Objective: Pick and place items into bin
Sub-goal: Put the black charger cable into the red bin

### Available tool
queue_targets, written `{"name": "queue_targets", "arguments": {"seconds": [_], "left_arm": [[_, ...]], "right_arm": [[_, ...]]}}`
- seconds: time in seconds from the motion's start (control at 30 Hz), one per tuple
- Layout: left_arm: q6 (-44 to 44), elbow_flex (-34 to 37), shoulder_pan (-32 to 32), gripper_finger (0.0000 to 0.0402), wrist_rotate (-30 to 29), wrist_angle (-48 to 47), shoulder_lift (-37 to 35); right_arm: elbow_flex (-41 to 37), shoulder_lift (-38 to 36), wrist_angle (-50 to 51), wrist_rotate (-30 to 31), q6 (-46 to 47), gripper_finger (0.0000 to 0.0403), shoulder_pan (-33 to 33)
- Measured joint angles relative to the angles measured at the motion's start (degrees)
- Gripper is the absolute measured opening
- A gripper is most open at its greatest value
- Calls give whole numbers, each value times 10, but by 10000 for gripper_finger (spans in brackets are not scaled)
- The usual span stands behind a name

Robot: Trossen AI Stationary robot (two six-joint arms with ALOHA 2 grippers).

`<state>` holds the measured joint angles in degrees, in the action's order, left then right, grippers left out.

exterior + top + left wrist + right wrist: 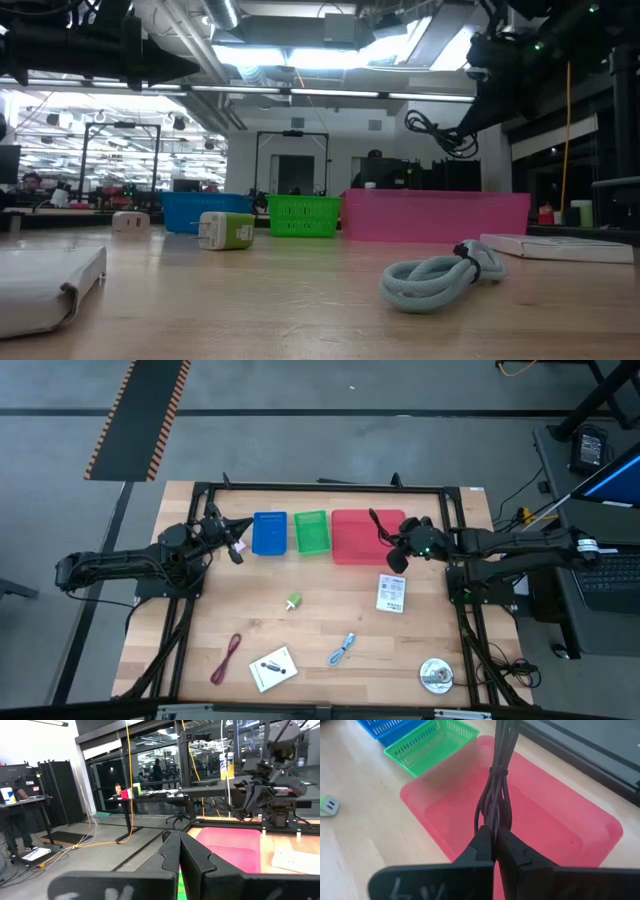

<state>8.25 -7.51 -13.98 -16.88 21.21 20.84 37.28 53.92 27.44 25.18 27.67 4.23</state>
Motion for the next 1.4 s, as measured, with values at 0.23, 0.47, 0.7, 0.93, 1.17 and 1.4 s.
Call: {"name": "queue_targets", "arguments": {"seconds": [0.23,0.47,0.7,0.93,1.17,1.4], "left_arm": [[0,0,0,2,0,0,0],[0,0,0,2,0,0,0],[0,0,0,2,0,0,0],[0,0,0,2,0,0,0],[0,0,0,2,0,0,0],[0,0,0,2,0,0,0]], "right_arm": [[58,40,10,-26,-54,0,0],[141,93,120,-26,-54,0,0],[229,162,180,-28,-85,0,1],[274,200,234,-29,-86,0,3],[272,203,240,-30,-85,0,3],[272,224,246,-30,-81,0,6]]}}
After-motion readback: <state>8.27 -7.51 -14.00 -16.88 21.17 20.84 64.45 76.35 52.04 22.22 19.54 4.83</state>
